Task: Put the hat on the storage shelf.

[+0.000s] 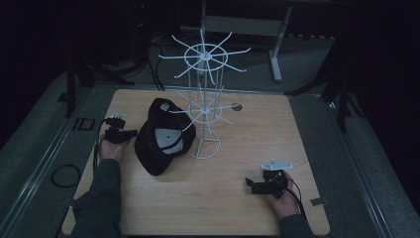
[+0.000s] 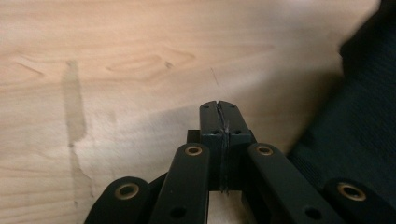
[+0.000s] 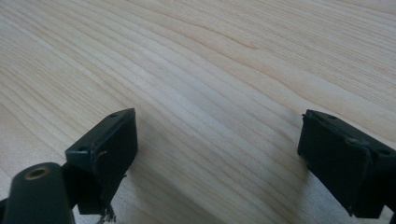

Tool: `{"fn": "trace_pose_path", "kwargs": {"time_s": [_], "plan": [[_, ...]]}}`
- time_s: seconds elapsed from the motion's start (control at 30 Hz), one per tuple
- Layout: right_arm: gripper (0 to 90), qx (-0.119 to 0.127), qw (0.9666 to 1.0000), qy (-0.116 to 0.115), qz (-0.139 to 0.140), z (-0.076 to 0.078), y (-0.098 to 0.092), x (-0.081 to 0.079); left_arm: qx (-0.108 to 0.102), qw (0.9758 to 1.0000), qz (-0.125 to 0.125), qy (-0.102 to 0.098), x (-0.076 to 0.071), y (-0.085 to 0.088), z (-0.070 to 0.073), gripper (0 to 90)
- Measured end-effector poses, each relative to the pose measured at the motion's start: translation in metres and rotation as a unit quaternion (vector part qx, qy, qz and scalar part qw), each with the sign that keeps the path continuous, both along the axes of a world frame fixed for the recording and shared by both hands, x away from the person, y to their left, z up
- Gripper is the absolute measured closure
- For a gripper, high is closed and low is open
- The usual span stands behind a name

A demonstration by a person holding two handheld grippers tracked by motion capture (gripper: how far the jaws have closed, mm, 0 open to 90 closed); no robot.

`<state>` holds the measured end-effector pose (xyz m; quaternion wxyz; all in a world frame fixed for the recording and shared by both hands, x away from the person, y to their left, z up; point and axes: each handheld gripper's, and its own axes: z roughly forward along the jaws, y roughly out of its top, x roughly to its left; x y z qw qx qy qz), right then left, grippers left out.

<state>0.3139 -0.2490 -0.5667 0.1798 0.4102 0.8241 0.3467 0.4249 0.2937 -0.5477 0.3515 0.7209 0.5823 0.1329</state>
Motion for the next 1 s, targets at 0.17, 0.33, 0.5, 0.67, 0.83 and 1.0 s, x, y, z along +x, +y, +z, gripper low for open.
{"fn": "trace_pose_path", "kwargs": {"time_s": [0.17,0.33,0.5,0.67,0.83,1.0], "plan": [[11.9,0.0,1.0,0.0,0.0,0.0,0.0,0.0,-0.006,0.9997,-0.024,-0.006,-0.022,0.003,0.0,90.0],[11.9,0.0,1.0,0.001,-0.001,0.0,0.0,-0.001,-0.004,0.9983,-0.055,-0.019,-0.048,0.001,0.005,89.9],[11.9,0.0,1.0,0.001,-0.001,0.0,0.0,-0.001,0.019,0.9941,-0.1,-0.036,-0.063,-0.012,0.012,87.1],[11.9,0.0,1.0,0.001,-0.001,0.0,0.0,-0.001,0.041,0.9972,-0.04,-0.047,-0.049,-0.005,0.018,88.5],[11.9,0.0,1.0,0.001,-0.001,0.0,0.0,-0.001,0.039,0.9987,-0.027,-0.022,-0.025,0.0,0.01,89.9],[11.9,0.0,1.0,0.001,-0.001,0.0,0.0,-0.001,0.033,0.9981,-0.051,-0.003,-0.021,-0.003,0.003,90.0]]}}
